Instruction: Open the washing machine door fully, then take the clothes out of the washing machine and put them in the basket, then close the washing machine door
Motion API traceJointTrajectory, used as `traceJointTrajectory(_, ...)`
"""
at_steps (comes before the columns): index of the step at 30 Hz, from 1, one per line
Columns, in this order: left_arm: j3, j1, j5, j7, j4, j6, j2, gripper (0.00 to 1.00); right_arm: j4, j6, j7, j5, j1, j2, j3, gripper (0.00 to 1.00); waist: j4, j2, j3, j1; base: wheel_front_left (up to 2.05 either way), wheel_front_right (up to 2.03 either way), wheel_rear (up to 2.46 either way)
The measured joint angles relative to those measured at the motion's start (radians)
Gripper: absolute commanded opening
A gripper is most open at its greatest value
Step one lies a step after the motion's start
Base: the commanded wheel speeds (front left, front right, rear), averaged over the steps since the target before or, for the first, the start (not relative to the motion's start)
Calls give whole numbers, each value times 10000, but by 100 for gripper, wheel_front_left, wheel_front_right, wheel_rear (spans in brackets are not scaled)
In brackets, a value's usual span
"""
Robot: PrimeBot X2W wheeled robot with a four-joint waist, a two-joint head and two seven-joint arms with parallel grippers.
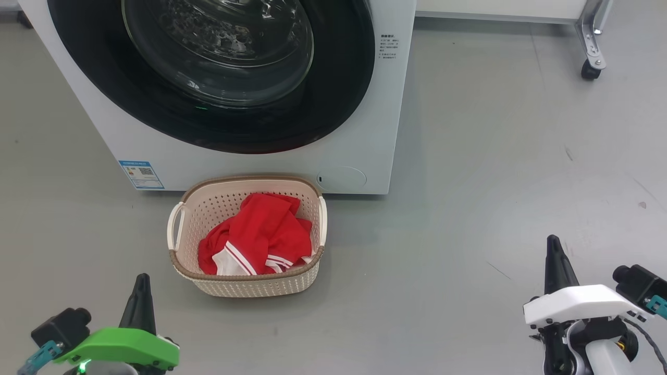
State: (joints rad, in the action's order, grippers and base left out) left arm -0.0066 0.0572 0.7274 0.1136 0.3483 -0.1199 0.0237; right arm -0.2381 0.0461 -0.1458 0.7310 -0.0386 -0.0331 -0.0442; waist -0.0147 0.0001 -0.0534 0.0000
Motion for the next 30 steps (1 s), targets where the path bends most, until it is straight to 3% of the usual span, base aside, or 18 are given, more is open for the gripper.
traceJointTrajectory(30, 418, 23, 3885, -1076, -293, 0, 6, 0, -192, 341, 1093, 4044, -46, -88, 681, 0, 66, 0, 232, 0, 0, 0, 0)
